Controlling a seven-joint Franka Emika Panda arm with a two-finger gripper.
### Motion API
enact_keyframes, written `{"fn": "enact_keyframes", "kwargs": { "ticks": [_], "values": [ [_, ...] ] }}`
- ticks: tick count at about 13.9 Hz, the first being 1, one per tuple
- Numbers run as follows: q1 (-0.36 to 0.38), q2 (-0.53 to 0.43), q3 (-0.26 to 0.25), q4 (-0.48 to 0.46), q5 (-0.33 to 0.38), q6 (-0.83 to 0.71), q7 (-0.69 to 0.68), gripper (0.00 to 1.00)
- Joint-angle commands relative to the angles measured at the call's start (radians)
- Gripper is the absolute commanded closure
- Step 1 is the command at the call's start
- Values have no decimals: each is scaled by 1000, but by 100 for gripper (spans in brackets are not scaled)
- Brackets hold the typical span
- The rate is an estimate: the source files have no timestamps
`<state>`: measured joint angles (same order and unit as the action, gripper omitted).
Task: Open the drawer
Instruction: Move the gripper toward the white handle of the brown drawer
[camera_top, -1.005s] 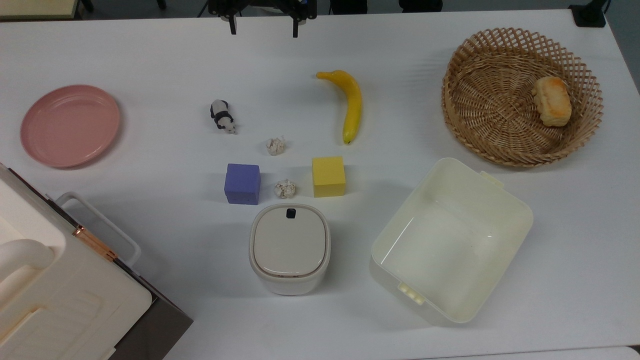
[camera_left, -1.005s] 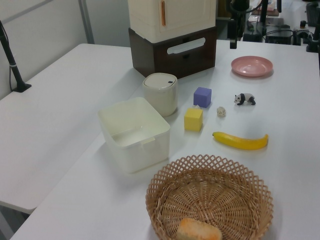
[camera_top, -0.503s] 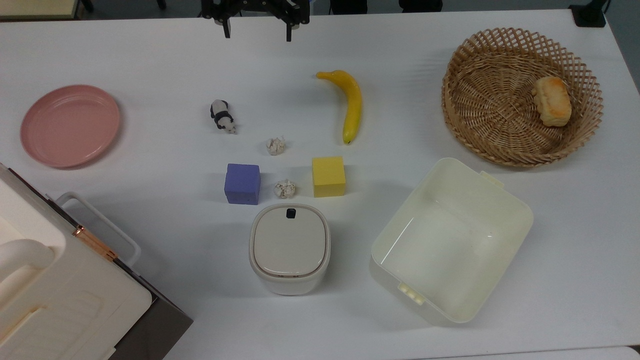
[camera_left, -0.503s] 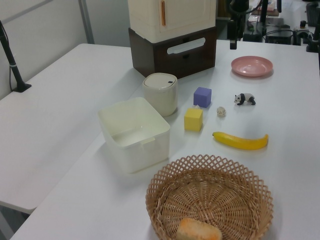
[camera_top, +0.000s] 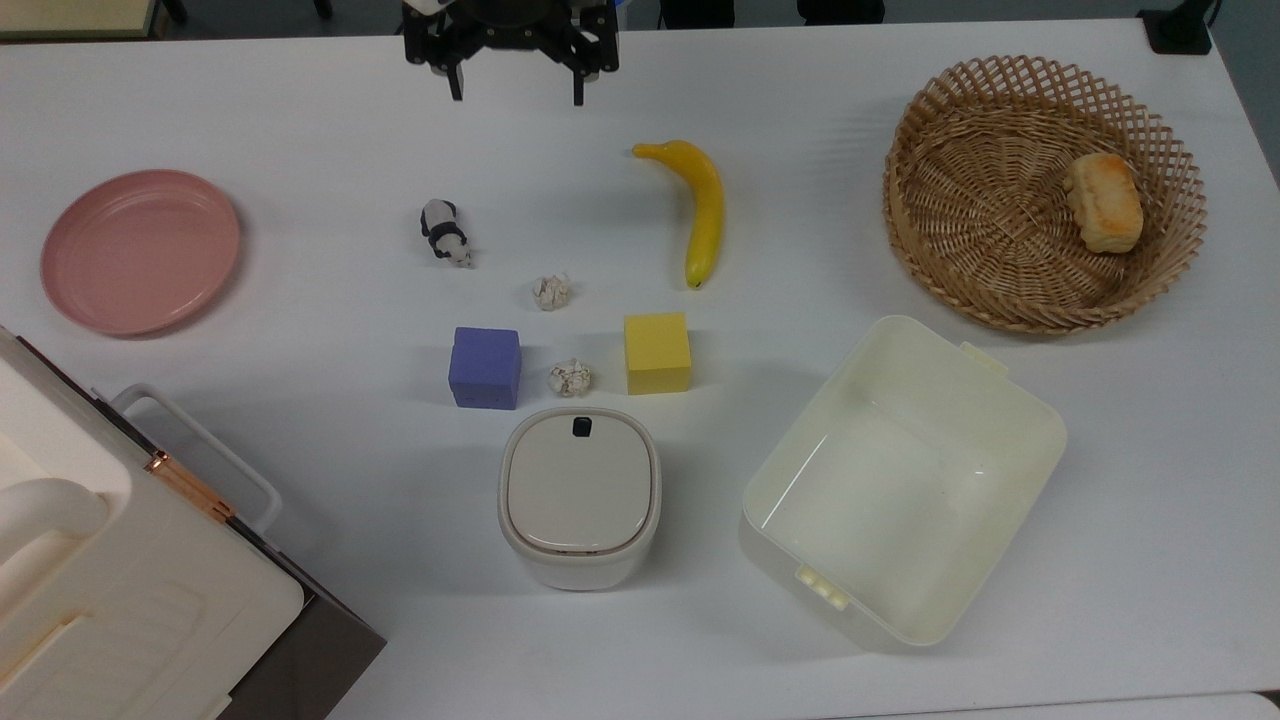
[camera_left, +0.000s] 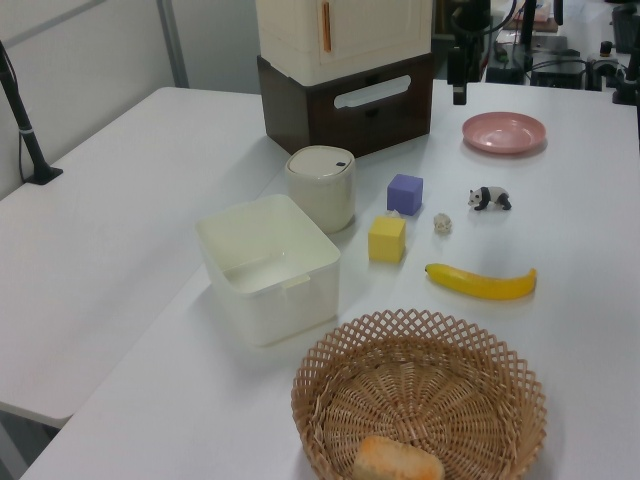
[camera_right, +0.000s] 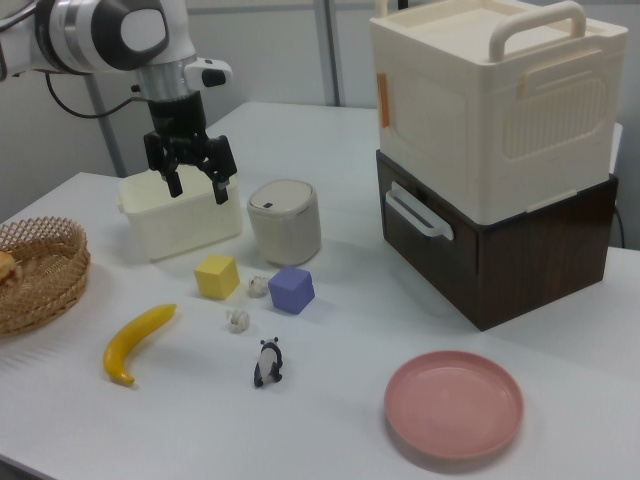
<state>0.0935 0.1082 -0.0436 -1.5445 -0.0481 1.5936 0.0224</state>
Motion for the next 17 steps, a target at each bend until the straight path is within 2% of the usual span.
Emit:
{"fn": "enact_keyframes", "kwargs": {
  "ticks": [1, 3, 5, 11, 14, 17],
  "values": [
    [-1, 28, -6, 23, 21, 29, -181, 0],
    [-3, 30, -6, 23, 22, 32, -275, 0],
    [-3, 45, -6, 24, 16, 109, -363, 0],
    [-60, 171, -7, 63, -2, 290, -496, 0],
    [-92, 211, -7, 66, -77, 399, -580, 0],
    [-121, 240, -6, 66, -111, 501, -630, 0]
  ]
}}
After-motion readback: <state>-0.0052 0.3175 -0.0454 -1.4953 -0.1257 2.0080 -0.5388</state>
